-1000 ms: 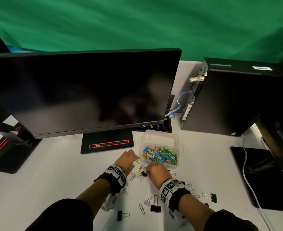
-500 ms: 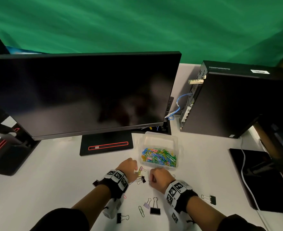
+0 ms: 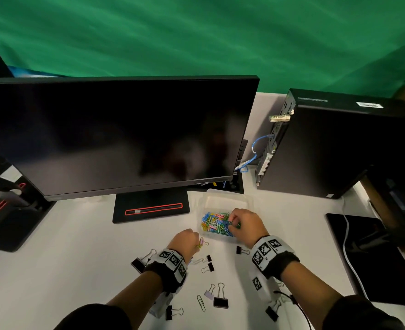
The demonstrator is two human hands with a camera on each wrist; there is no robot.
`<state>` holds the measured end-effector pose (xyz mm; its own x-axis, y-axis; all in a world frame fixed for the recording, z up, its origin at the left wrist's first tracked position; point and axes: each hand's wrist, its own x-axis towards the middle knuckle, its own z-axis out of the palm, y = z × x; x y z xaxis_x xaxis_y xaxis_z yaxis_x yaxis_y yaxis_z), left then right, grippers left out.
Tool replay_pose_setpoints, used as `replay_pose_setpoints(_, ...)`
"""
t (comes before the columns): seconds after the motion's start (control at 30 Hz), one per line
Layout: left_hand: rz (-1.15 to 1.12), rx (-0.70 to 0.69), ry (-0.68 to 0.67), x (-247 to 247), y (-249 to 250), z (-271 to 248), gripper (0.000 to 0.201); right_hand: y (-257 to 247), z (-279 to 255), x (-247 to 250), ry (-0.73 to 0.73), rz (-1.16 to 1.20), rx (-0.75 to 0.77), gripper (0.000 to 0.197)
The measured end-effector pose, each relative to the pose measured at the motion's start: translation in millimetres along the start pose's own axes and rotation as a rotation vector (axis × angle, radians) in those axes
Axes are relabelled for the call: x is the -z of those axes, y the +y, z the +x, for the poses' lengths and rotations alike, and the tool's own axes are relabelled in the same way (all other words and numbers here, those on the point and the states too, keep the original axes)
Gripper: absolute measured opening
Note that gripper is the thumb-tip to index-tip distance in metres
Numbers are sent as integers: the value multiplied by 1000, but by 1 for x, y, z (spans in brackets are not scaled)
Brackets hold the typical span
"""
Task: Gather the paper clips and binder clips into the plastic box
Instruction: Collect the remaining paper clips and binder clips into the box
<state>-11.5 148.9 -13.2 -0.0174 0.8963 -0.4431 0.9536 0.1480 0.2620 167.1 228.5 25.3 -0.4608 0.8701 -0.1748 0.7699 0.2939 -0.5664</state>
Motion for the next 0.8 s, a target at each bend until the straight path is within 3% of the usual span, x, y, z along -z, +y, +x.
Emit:
replay_pose_setpoints(0.17, 98, 2, -5, -2, 0, -1, 28, -12, -20, -39, -187, -106, 97, 18)
replay_pose_setpoints(0.5, 29, 80, 19, -2, -15, -3, 27, -36, -12, -81, -288, -412, 182, 40)
replay_pose_setpoints(0.67, -127, 62, 127, 12, -22, -9, 20, -42, -8, -82, -314, -556, 263, 27)
replay_pose_setpoints(0.8, -255, -4, 245, 26, -14, -8, 10, -32, -15, -77, -267, -435, 250, 21)
